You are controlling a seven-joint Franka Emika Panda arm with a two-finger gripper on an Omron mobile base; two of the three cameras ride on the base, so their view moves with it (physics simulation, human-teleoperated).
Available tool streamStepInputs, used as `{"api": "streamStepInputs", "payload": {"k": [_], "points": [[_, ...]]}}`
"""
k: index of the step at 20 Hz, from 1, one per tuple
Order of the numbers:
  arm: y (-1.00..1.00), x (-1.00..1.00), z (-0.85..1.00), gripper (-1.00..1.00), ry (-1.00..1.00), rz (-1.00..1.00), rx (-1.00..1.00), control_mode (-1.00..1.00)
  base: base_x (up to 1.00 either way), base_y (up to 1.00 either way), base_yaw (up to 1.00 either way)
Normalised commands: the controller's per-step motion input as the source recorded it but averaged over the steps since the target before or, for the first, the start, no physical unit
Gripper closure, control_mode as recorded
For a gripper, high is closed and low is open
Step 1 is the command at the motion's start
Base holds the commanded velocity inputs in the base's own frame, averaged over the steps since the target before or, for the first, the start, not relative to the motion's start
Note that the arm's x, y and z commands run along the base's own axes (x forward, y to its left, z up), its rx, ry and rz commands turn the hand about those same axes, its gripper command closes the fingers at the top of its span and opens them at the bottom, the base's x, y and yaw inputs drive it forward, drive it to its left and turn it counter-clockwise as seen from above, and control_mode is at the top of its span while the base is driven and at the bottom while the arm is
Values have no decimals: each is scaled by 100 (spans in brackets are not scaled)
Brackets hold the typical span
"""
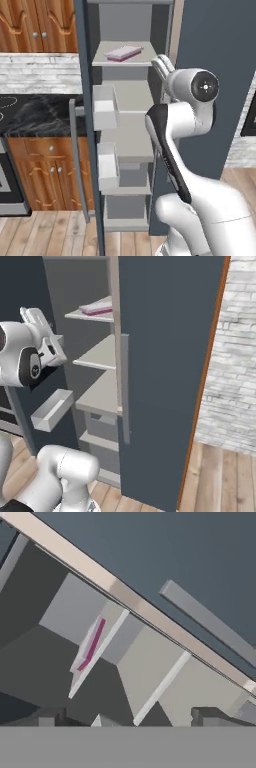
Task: The ice cube tray has been filled with water. Take the tray and place it in the freezer to make ice. Close the freezer door after placing the tray.
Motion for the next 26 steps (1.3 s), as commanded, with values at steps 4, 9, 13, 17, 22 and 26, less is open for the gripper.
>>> {"api": "streamStepInputs", "payload": {"k": [4,9,13,17,22,26], "points": [[0,0,0,-100,0,0,0,100,-78,37,-17],[0,0,0,-100,0,0,0,100,-13,61,-32],[30,-10,0,-100,-2,-20,-5,-100,0,13,-9],[55,-92,9,-100,-25,-19,-15,-100,0,0,0],[64,-97,9,-100,-33,-16,-21,-100,0,0,0],[86,-24,1,-100,-21,-7,-24,-100,0,0,0]]}}
